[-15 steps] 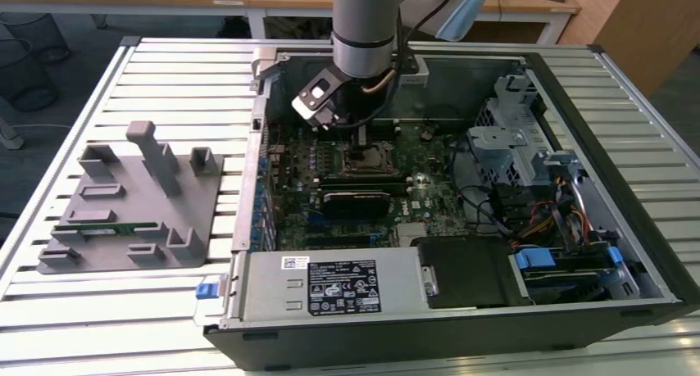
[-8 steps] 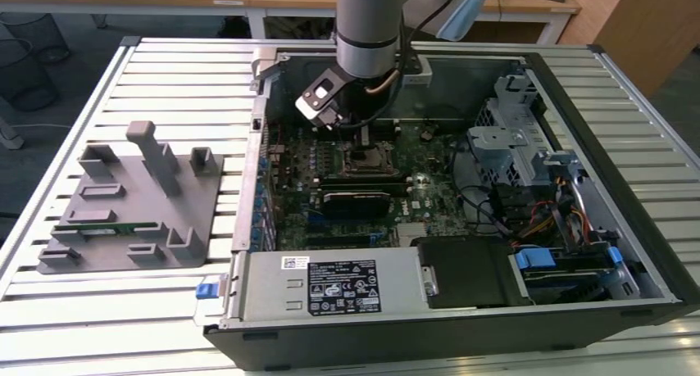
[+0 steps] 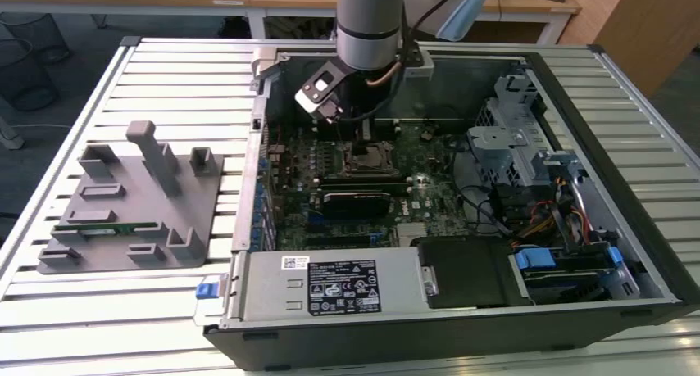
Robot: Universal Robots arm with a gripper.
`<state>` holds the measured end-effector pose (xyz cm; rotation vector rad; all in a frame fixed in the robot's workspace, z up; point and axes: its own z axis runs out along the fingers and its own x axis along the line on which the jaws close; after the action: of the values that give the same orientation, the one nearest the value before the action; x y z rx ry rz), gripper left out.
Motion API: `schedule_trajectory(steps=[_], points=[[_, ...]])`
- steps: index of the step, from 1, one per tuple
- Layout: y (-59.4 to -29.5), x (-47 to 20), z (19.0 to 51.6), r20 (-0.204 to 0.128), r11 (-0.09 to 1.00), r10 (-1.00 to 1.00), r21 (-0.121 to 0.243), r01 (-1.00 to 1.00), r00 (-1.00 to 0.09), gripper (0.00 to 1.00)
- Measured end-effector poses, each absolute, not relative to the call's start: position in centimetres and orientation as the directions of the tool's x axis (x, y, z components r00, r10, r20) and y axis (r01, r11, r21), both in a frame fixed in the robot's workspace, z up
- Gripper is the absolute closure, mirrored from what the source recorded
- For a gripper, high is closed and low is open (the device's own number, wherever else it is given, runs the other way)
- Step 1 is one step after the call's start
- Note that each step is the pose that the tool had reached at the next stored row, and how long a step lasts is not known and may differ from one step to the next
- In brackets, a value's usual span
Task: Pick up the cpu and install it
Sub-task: 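Close the cpu cover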
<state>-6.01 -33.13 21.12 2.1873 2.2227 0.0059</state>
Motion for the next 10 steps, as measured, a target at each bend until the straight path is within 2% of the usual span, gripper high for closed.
schedule_trajectory(steps=[10], points=[[-33.45,-5.35,21.35,-0.014,0.016,1.000,0.019,1.000,-0.016,0.89]])
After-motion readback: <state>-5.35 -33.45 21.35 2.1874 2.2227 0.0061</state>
